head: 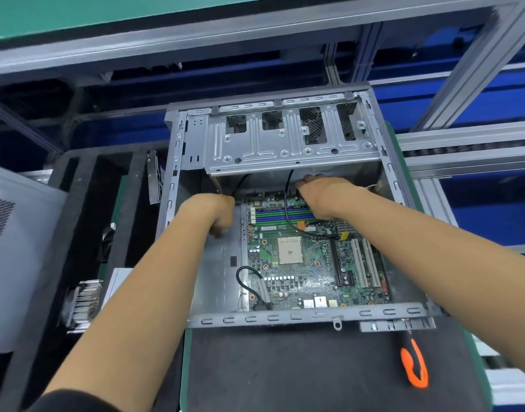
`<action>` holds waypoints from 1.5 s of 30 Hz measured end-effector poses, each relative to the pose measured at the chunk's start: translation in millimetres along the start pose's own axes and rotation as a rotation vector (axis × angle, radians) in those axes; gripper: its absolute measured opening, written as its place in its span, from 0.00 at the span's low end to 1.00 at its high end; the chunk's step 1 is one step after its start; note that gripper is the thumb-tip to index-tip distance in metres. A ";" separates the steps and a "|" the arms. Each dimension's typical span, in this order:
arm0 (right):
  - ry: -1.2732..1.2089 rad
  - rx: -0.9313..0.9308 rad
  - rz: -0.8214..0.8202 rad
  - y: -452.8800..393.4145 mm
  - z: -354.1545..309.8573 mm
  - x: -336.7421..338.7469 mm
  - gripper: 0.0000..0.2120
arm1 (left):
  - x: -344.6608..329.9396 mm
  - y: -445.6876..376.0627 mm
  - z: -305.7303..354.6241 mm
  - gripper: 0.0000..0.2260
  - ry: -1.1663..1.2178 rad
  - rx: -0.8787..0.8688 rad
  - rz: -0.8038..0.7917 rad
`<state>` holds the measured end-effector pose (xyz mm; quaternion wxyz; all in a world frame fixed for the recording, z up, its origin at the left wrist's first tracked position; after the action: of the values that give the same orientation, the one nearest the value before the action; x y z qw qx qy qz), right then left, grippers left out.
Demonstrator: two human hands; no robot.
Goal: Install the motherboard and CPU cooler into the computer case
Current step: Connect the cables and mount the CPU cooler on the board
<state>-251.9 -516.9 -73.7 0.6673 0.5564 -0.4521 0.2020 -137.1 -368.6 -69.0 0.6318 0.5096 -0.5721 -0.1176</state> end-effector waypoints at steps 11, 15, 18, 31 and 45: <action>0.025 0.035 0.012 1.2 -2.2 0.4 0.29 | 12.7 -15.0 19.7 0.26 0.192 -0.047 0.235; 0.045 0.072 0.032 0.8 -1.6 0.2 0.27 | 14.6 -17.6 19.9 0.24 0.196 -0.034 0.279; 0.055 0.090 0.027 0.3 -2.7 -1.6 0.25 | 15.4 -18.7 19.0 0.26 0.187 -0.025 0.270; -0.012 0.016 -0.015 2.3 -3.0 -2.2 0.27 | 16.5 -14.2 25.5 0.30 0.119 -0.009 0.326; -0.139 0.035 -0.016 8.8 4.9 14.4 0.19 | 22.1 -21.7 55.5 0.39 0.127 -0.261 0.368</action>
<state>-253.2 -522.1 -57.0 0.6260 0.5842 -0.4894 0.1653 -167.4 -422.9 -82.2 0.7378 0.3168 -0.5946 -0.0412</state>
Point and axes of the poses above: each hand's wrist, its own y-axis away from the middle knuckle, its own x-axis out of the back of the hand, z = x × y, the point moved 6 cm from there along -y, towards the middle knuckle, and after that the axes turned 7 degrees about -y, right-handed, at the moved point
